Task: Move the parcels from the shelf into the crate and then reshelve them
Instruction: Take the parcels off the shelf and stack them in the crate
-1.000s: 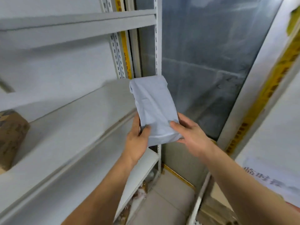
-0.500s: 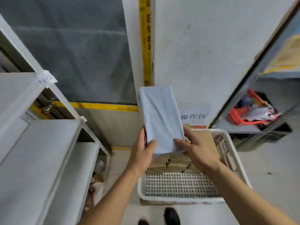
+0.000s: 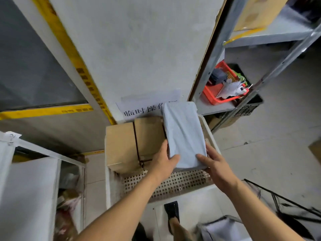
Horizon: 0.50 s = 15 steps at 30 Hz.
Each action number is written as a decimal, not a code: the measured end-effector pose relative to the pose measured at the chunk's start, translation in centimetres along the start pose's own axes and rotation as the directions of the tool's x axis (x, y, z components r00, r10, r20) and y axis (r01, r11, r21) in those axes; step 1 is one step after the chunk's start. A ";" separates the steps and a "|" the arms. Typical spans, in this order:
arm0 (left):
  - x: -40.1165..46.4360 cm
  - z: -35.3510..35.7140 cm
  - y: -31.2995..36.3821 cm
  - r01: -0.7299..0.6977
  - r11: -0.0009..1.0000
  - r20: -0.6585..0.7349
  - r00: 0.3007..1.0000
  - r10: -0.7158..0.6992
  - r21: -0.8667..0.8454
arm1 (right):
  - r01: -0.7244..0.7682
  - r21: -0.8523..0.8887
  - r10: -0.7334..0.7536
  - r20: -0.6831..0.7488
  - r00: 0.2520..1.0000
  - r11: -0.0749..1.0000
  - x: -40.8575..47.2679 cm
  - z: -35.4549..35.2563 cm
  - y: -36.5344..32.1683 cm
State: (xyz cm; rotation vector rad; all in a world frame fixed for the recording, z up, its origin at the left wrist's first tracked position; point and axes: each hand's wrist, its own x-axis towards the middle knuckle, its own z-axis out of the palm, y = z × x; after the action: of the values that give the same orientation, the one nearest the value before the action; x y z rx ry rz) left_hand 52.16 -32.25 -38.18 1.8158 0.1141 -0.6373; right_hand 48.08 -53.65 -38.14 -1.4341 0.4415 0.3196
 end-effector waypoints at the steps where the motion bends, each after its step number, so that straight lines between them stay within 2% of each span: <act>1: 1.3 0.8 -0.1 0.030 1.000 -0.003 1.000 -0.030 0.001 | -0.015 -0.013 0.015 -0.003 1.000 1.000 1.2 -0.9 0.4; 5: 5.0 2.8 -0.6 0.127 0.992 -0.041 0.991 -0.126 0.016 | -0.079 -0.039 0.079 0.002 0.997 0.996 6.1 -3.2 2.2; 8: 7.6 3.7 -1.5 0.156 0.986 -0.142 0.979 -0.145 0.065 | -0.113 -0.031 0.113 0.018 0.993 0.993 9.4 -3.7 3.9; 12: 10.4 4.8 -2.2 0.207 0.951 -0.276 0.951 -0.140 0.230 | -0.138 -0.026 0.138 0.004 0.990 0.990 11.9 -4.0 5.5; 15: 11.6 5.3 -2.3 0.249 0.892 -0.305 0.943 -0.134 0.377 | -0.139 -0.056 0.139 -0.009 0.990 0.989 12.3 -4.2 6.1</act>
State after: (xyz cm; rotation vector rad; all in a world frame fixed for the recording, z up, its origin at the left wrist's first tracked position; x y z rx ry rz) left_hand 59.11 -39.00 -46.75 2.3196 0.3745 -0.5755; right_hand 55.65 -57.72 -49.69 -1.4623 0.5418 0.4437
